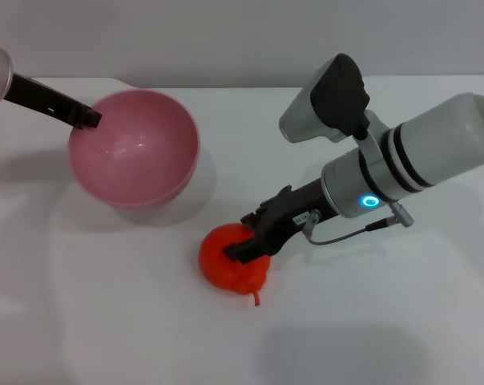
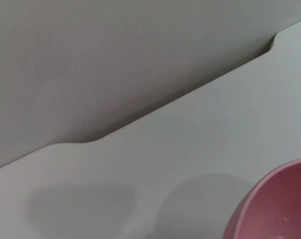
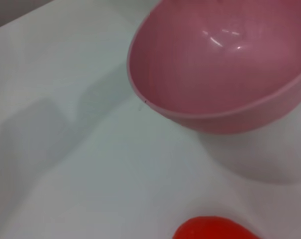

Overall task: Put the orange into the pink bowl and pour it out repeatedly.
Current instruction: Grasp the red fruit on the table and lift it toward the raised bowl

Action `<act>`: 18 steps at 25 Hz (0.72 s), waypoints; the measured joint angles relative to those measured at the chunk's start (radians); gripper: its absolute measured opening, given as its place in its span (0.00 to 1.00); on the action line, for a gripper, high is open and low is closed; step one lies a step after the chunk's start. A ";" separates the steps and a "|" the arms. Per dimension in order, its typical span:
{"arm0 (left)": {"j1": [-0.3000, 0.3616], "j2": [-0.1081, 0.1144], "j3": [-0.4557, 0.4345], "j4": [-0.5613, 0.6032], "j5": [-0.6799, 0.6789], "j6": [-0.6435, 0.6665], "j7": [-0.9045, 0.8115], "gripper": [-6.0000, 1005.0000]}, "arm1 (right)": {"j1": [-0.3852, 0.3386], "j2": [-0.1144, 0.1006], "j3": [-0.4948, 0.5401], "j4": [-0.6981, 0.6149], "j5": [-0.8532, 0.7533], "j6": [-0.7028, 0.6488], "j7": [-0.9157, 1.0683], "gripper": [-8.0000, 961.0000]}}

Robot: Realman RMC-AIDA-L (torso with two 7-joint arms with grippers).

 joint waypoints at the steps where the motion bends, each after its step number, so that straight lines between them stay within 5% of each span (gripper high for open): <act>1: 0.001 0.000 0.000 0.000 0.000 0.000 0.000 0.05 | 0.007 0.000 0.000 0.012 0.000 0.000 0.000 0.68; 6: 0.003 -0.001 0.000 0.000 0.000 0.002 0.000 0.05 | 0.034 0.001 -0.005 0.061 0.003 0.001 0.014 0.66; 11: 0.004 -0.004 0.001 0.000 0.000 0.003 0.003 0.05 | 0.024 0.001 -0.012 0.047 0.005 0.008 0.014 0.44; 18: 0.005 -0.006 0.001 0.000 0.000 0.004 0.005 0.05 | 0.023 -0.001 -0.013 0.044 0.007 0.007 0.014 0.29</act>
